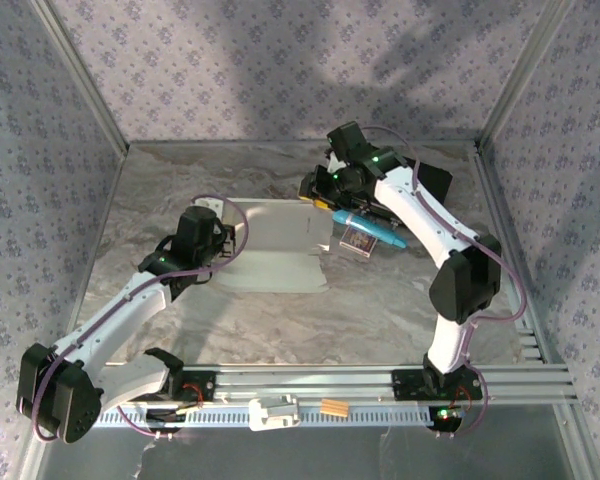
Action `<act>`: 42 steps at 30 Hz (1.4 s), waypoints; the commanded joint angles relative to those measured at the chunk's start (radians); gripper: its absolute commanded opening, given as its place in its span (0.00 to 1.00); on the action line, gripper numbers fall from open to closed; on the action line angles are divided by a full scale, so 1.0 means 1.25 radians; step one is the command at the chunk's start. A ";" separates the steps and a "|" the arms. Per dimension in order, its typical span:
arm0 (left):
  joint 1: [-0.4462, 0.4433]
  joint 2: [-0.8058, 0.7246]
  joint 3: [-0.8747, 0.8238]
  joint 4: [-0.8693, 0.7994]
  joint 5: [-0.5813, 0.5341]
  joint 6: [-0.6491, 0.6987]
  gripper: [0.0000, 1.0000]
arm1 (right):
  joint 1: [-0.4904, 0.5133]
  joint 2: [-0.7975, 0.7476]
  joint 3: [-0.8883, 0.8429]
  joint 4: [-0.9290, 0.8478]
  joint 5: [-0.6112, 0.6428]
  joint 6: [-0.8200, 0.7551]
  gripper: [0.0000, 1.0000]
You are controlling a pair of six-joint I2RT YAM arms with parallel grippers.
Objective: Fold the paper box
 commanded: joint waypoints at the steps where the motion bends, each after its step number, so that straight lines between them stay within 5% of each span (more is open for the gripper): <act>1: -0.004 0.000 0.039 0.025 0.014 0.000 0.00 | 0.002 -0.033 -0.027 0.018 -0.041 0.037 0.44; 16: -0.011 -0.004 0.035 0.021 0.016 0.000 0.00 | -0.016 -0.047 -0.073 0.135 -0.143 0.232 0.39; 31: -0.013 -0.007 0.045 0.023 0.011 0.005 0.00 | -0.016 -0.052 -0.105 0.261 -0.147 0.392 0.11; 33: -0.013 -0.007 0.046 0.023 0.009 0.004 0.00 | -0.017 -0.059 -0.106 0.258 -0.139 0.393 0.13; 37: -0.014 -0.007 0.048 0.023 0.002 0.005 0.00 | -0.028 -0.080 -0.109 0.244 -0.126 0.373 0.33; 42: -0.014 -0.008 0.050 0.025 -0.002 0.009 0.00 | -0.059 -0.206 -0.171 0.194 -0.037 0.216 0.46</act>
